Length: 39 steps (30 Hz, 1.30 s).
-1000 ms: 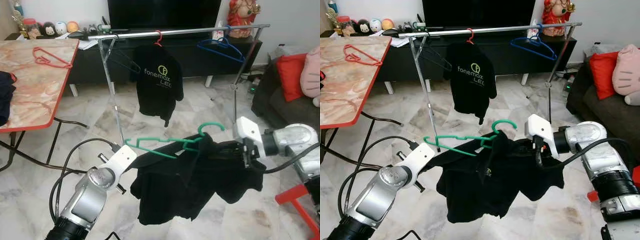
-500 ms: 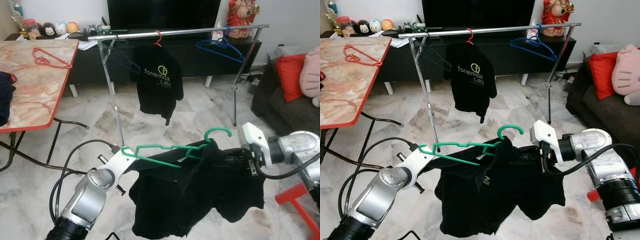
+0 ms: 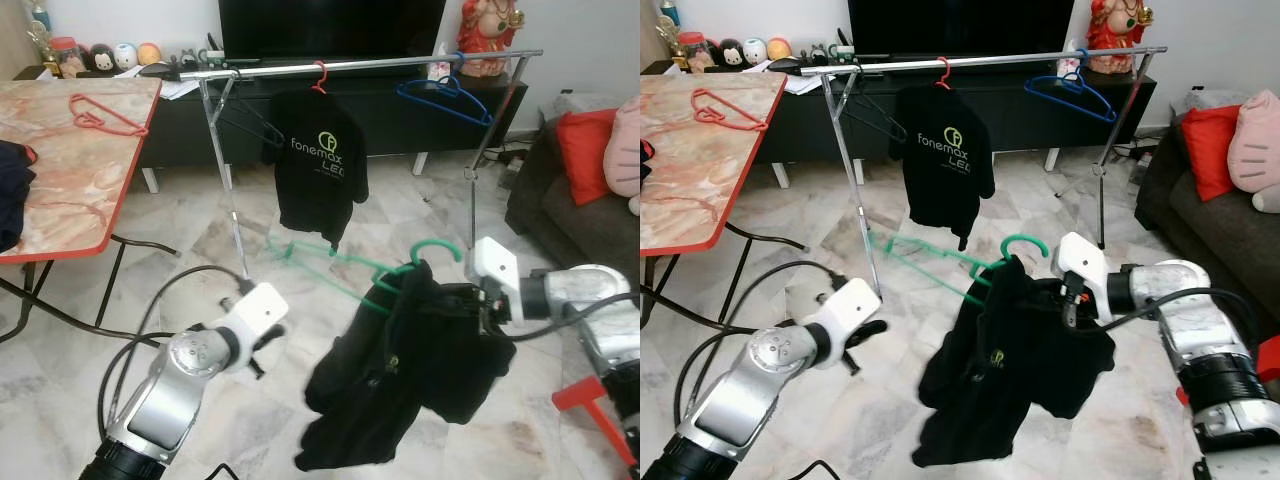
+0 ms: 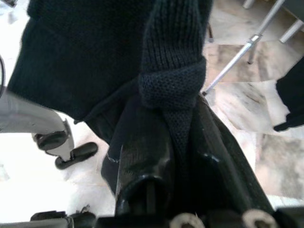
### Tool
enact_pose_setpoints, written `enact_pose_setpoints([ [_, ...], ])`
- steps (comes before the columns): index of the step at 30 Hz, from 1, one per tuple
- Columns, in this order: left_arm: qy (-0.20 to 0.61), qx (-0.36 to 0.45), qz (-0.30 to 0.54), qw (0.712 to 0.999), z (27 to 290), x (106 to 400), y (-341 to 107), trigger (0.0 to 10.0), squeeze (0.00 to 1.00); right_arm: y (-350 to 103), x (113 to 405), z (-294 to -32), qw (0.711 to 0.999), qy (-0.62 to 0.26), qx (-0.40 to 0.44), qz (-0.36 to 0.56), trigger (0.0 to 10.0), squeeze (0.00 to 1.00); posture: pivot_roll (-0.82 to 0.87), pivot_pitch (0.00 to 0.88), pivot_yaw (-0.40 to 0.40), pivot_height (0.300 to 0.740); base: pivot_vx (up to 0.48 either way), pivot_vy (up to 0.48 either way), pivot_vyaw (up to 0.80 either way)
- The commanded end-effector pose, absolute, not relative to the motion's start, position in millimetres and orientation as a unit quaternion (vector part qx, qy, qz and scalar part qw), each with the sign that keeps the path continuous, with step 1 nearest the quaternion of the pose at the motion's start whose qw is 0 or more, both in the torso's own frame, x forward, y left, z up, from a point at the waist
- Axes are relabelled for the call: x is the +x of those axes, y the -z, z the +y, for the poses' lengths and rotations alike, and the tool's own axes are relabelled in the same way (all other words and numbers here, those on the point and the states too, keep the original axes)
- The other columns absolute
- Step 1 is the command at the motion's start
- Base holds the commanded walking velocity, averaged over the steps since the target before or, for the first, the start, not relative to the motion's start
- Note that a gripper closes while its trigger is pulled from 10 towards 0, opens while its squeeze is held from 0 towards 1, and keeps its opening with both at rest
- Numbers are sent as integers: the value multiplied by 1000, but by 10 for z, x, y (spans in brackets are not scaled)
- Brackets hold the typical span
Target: Hang hanger
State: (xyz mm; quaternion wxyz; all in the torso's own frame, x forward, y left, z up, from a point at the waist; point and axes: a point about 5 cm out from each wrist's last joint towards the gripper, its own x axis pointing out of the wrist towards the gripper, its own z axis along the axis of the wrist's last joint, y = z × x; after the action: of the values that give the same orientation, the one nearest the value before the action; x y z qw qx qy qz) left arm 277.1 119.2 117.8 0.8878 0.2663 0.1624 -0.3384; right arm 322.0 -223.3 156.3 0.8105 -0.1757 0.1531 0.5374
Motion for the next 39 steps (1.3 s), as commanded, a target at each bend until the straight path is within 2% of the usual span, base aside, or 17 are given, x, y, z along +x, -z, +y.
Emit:
enact_pose_setpoints([
  [1, 327, 253, 154, 897, 1218, 2761, -1190, 10000, 0, -1732, 3298, -2247, 829, -519, -174, 112, 0, 0, -21, 0, -55, 740, 0, 0, 0],
  [3, 312, 226, 152, 910, 1254, 2764, -1198, 10000, 0, -1761, 3334, -2239, 840, -507, -167, 101, 0, 0, -21, 0, -55, 740, 0, 0, 0],
  [5, 268, 184, 141, 935, 1361, 2780, -1222, 10000, 0, -1828, 3444, -2245, 871, -461, -150, 81, 0, 0, -25, 0, -56, 740, 0, 0, 0],
  [12, 241, 161, 109, 951, 1536, 2709, -1266, 10000, 0, -1876, 3508, -2172, 882, -450, -128, 62, 0, 0, -24, 0, -58, 740, 0, 0, 0],
  [16, 266, 179, 82, 944, 1495, 2648, -1266, 10000, 0, -2029, 3520, -1940, 861, -494, -116, 32, 0, 0, -14, 0, -63, 740, 0, 0, 0],
  [19, 292, 189, 52, 936, 1369, 2647, -1326, 10000, 0, -2155, 3508, -1773, 840, -527, -126, 10, 0, 0, -14, 0, -63, 740, 0, 0, 0],
  [22, 325, 190, 38, 926, 1238, 2630, -1354, 10000, 0, -2224, 3525, -1677, 833, -538, -132, -2, 0, 0, -24, 0, -66, 740, 0, 0, 0],
  [25, 351, 224, 41, 908, 1133, 2605, -1312, 10000, 0, -2231, 3534, -1614, 827, -545, -135, -2, 0, 0, -21, 0, -71, 740, 0, 0, 0],
  [34, 328, 276, 39, 903, 1107, 2658, -1291, 10000, 0, -2258, 3502, -1472, 813, -566, -134, -10, 0, 0, -18, 0, -75, 740, 0, 0, 0],
  [35, 325, 279, 40, 903, 1108, 2667, -1285, 10000, 267, -2262, 3495, -1439, 811, -570, -132, -12, 0, 0, -20, 0, -73, 740, 0, 0, 0],
  [36, 323, 280, 41, 903, 1105, 2676, -1283, 10000, 1000, -2264, 3485, -1404, 808, -575, -130, -15, 0, 0, -20, 0, -73, 740, 0, 0, 0],
  [39, 317, 298, 40, 899, 1101, 2698, -1290, 10000, 1000, -2265, 3466, -1353, 802, -583, -128, -19, 0, 0, -20, 0, -73, 740, 0, 0, 0],
])
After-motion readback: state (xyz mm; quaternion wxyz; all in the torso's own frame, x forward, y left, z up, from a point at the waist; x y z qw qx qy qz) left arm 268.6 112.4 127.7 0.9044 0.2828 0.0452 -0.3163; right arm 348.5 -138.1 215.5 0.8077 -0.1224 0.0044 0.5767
